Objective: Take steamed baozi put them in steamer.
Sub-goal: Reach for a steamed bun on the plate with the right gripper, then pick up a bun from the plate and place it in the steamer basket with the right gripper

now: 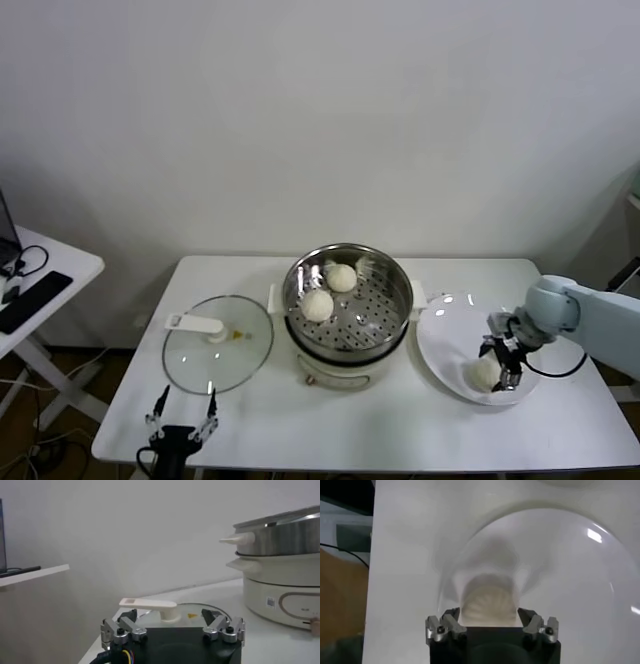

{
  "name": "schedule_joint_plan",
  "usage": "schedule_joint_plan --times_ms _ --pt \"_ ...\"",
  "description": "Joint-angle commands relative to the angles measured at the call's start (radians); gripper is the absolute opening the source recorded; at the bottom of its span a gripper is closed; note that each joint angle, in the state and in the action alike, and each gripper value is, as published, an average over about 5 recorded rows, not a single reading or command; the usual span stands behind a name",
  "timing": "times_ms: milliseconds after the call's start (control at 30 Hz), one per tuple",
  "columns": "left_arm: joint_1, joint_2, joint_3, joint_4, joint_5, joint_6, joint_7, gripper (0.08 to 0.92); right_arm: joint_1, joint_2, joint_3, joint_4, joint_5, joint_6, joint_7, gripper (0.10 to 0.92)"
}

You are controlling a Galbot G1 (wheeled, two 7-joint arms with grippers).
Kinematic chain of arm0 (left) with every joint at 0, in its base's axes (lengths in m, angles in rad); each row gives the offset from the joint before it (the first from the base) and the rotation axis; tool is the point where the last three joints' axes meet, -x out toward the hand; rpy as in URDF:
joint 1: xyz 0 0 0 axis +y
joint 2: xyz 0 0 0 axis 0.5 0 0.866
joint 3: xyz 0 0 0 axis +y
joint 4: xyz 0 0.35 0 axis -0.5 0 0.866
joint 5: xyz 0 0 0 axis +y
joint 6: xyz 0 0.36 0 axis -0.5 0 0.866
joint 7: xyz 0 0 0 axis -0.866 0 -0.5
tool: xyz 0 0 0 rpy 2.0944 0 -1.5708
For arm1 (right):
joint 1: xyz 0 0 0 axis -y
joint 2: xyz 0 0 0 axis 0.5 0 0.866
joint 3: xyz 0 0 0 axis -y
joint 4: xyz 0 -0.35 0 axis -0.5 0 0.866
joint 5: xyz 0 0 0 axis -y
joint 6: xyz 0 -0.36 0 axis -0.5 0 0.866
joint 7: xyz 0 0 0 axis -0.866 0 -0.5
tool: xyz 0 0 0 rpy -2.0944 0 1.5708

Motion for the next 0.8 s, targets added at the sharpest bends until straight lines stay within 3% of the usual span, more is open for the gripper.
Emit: schedule_joint_plan --times_ms 33,200,400,800 --pt "-0.001 0.000 0.004 0.003 0.000 0.000 0.000 0.823 -0.022 -0.006 0.023 -0.013 -0.010 -0.003 -0.004 0.767" --pt "0.001 -0.001 0.009 0.001 0.005 0.000 0.000 0.823 -0.008 -0.005 0.024 -0.013 -0.013 -0.001 -0.002 0.739" --pt "0.001 -0.001 0.009 0.000 0.006 0.000 -0.001 0.823 0.107 0.003 -0.046 -0.010 -0.005 0.025 -0.025 0.641" --pt "0.006 0.002 0.006 0.004 0.013 -0.002 -0.002 0.823 0.638 0.059 -0.379 0.076 0.106 0.230 -0.086 0.628"
